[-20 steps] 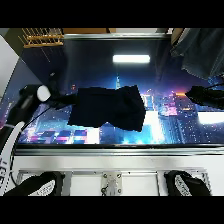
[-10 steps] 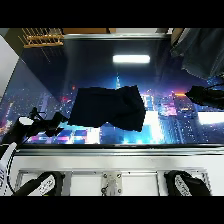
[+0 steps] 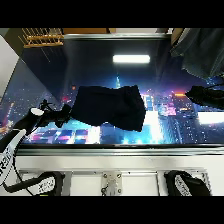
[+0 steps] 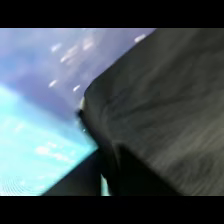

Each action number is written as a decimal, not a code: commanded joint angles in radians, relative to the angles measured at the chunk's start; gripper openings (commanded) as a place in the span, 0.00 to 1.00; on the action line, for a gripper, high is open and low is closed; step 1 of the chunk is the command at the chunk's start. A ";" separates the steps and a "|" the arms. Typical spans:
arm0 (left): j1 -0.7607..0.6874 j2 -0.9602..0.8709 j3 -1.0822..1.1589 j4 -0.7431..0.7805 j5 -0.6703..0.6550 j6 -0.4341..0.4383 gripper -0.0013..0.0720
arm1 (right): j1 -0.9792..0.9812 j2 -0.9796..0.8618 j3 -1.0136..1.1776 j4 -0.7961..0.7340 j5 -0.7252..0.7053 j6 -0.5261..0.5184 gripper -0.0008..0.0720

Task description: Fold the clothes and pants, and hang the long-sleeved shirts on hangers.

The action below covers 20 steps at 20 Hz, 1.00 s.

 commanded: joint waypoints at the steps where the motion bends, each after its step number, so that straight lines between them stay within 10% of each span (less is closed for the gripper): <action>1: -0.011 -0.003 0.044 -0.005 -0.001 0.009 0.02 | 0.001 -0.001 0.000 0.000 0.000 0.000 0.04; 9: -0.024 0.287 -0.088 0.039 -0.009 0.107 0.02 | 0.005 -0.014 -0.003 0.021 0.040 0.018 0.03; 15: -0.027 0.485 -0.216 0.099 0.000 0.107 0.02 | 0.224 0.049 -0.369 -0.202 -0.086 0.487 0.06; 17: -0.027 0.521 -0.235 0.100 0.000 0.107 0.02 | 0.282 0.038 -0.524 -0.057 -0.206 0.536 0.91; 20: -0.027 0.547 -0.239 0.100 0.000 0.107 0.02 | 0.354 0.000 -0.700 0.154 -0.442 0.567 0.96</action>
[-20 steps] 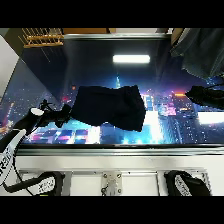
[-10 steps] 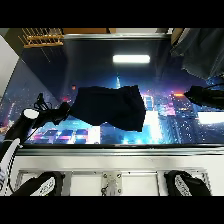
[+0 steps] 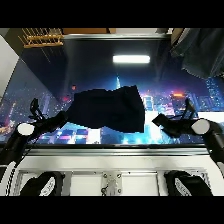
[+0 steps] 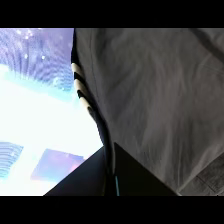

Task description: Fold the clothes and pants, and hang the long-sleeved shirts on hangers.

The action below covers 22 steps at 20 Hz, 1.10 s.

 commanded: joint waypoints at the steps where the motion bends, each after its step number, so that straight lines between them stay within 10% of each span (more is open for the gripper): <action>1: 0.000 0.045 -0.015 0.007 0.003 0.002 0.02 | 0.099 -0.033 -0.201 0.214 -0.295 0.117 0.96; 10: 0.000 0.057 -0.015 0.006 0.002 0.002 0.02 | 0.305 -0.233 -0.221 0.322 -0.652 0.141 0.95; 13: 0.000 0.057 -0.015 0.006 0.002 0.002 0.02 | 0.318 -0.250 -0.221 0.321 -0.676 0.137 0.69; 19: 0.000 0.057 -0.015 0.006 0.002 0.002 0.02 | 0.333 -0.299 -0.196 0.317 -0.727 0.136 0.69; 22: 0.000 0.057 -0.015 0.005 0.002 0.002 0.02 | 0.333 -0.330 -0.172 0.317 -0.723 0.069 0.12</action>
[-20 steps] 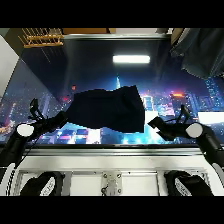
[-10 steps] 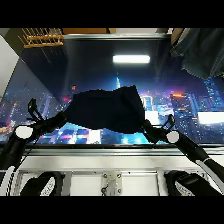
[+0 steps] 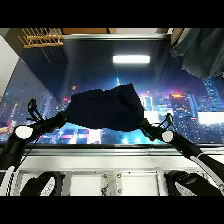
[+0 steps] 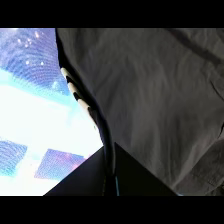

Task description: Fold the clothes and pants, and hang the long-sleeved shirts on hangers.

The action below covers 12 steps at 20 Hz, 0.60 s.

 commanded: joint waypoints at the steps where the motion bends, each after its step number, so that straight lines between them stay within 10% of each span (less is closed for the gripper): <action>1: 0.000 0.001 0.000 -0.001 0.000 0.000 0.02 | 0.003 -0.029 0.031 0.004 -0.017 -0.106 0.03; 5: 0.015 0.002 0.046 0.002 -0.003 0.000 0.02 | -0.027 0.000 0.143 -0.064 0.103 -0.303 0.03; 12: 0.040 0.169 0.603 -0.002 -0.063 0.000 0.02 | -0.193 0.233 0.796 -0.488 0.743 -0.330 0.03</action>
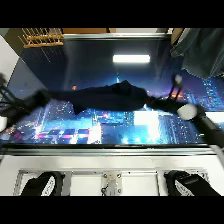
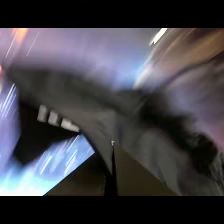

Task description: Fold the clothes and pants, and hang the long-sleeved shirts on hangers.

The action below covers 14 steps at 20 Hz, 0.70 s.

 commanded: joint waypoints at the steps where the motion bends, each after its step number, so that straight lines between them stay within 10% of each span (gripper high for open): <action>1: -0.016 0.103 0.291 -0.002 -0.019 -0.001 0.02 | -0.053 0.118 0.355 -0.132 0.320 -0.030 0.03; 14: -0.114 0.163 0.706 0.002 -0.047 -0.045 0.02 | -0.052 0.383 0.636 -0.064 0.535 0.265 0.03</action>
